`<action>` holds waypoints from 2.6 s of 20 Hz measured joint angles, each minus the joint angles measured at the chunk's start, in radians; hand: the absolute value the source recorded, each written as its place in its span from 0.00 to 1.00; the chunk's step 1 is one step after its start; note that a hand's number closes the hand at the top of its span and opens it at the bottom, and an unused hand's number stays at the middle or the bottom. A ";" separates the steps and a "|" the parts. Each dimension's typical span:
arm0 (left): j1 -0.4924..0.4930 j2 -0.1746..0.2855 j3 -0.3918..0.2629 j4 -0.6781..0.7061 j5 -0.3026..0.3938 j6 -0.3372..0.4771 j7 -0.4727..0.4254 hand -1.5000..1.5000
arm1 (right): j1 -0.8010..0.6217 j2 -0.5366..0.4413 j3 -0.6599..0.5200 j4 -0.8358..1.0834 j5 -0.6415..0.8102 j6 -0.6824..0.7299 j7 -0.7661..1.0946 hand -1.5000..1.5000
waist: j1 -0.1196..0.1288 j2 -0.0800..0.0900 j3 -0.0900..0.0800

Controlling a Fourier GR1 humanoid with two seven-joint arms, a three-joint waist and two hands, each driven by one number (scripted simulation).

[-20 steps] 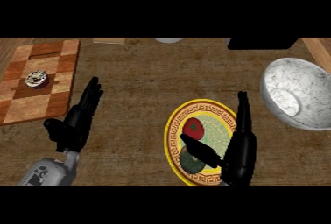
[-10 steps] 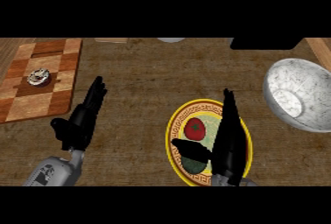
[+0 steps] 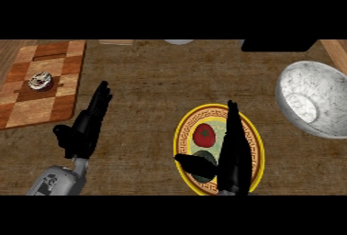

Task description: Pick the tomato from the plate and place it in the bowl

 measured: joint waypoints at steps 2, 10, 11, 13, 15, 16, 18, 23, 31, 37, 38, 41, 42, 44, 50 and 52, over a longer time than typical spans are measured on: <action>-0.006 -0.002 0.010 -0.009 -0.010 -0.007 0.015 0.50 | 0.036 0.000 0.003 -0.008 -0.016 -0.028 -0.036 0.00 | -0.001 0.000 0.000; 0.018 -0.019 0.045 -0.042 -0.046 -0.037 0.040 0.50 | 0.080 0.000 0.046 -0.031 -0.037 -0.114 -0.090 0.00 | 0.000 0.000 0.000; 0.011 -0.026 0.044 -0.043 -0.055 -0.033 0.052 0.50 | 0.083 0.000 0.052 -0.024 -0.045 -0.130 -0.098 0.00 | 0.000 0.000 0.000; 0.037 -0.031 0.045 -0.057 -0.064 -0.039 0.045 0.50 | 0.074 0.001 0.043 -0.005 -0.073 -0.153 -0.100 0.00 | 0.001 0.000 0.000; 0.030 -0.031 0.061 -0.050 -0.062 -0.052 0.049 0.50 | 0.050 0.001 0.055 0.034 -0.097 -0.188 -0.095 0.00 | 0.002 0.001 0.000; 0.026 -0.035 0.067 -0.045 -0.062 -0.060 0.048 0.50 | 0.045 0.001 0.061 0.053 -0.108 -0.202 -0.094 0.00 | 0.002 0.001 0.000; 0.029 -0.048 0.072 -0.034 -0.071 -0.066 0.034 0.50 | 0.043 0.001 0.061 0.068 -0.129 -0.227 -0.102 0.00 | 0.002 0.001 0.000; 0.031 -0.072 0.082 -0.039 -0.096 -0.077 0.044 0.50 | 0.040 0.002 0.043 0.157 -0.218 -0.305 -0.177 0.00 | 0.002 0.001 0.000; 0.031 -0.100 0.130 -0.035 -0.134 -0.121 0.050 0.50 | 0.026 0.002 0.014 0.275 -0.288 -0.356 -0.255 0.00 | 0.001 0.001 0.000; 0.047 -0.121 0.135 -0.061 -0.164 -0.133 0.073 0.50 | -0.005 0.002 -0.005 0.399 -0.266 -0.352 -0.230 0.00 | 0.002 0.001 0.000; 0.038 -0.120 0.146 -0.053 -0.163 -0.139 0.081 0.50 | -0.021 -0.001 -0.024 0.403 -0.274 -0.331 -0.223 0.00 | 0.001 0.001 0.000; 0.042 -0.129 0.163 -0.062 -0.167 -0.157 0.089 0.50 | -0.033 0.001 -0.023 0.430 -0.319 -0.330 -0.246 0.00 | 0.002 0.001 0.000; 0.049 -0.130 0.172 -0.058 -0.167 -0.168 0.079 0.50 | -0.045 0.001 -0.034 0.451 -0.345 -0.334 -0.270 1.00 | 0.002 0.000 0.000; 0.042 -0.143 0.171 -0.048 -0.175 -0.171 0.077 0.50 | -0.081 -0.001 -0.017 0.495 -0.376 -0.335 -0.296 1.00 | 0.003 -0.001 -0.002; 0.031 -0.157 0.177 -0.034 -0.198 -0.169 0.074 0.50 | -0.124 -0.009 0.027 0.549 -0.361 -0.281 -0.348 1.00 | 0.000 -0.005 -0.004; 0.038 -0.159 0.186 -0.048 -0.199 -0.177 0.079 0.50 | -0.140 -0.007 0.027 0.574 -0.389 -0.280 -0.383 1.00 | 0.001 -0.005 -0.004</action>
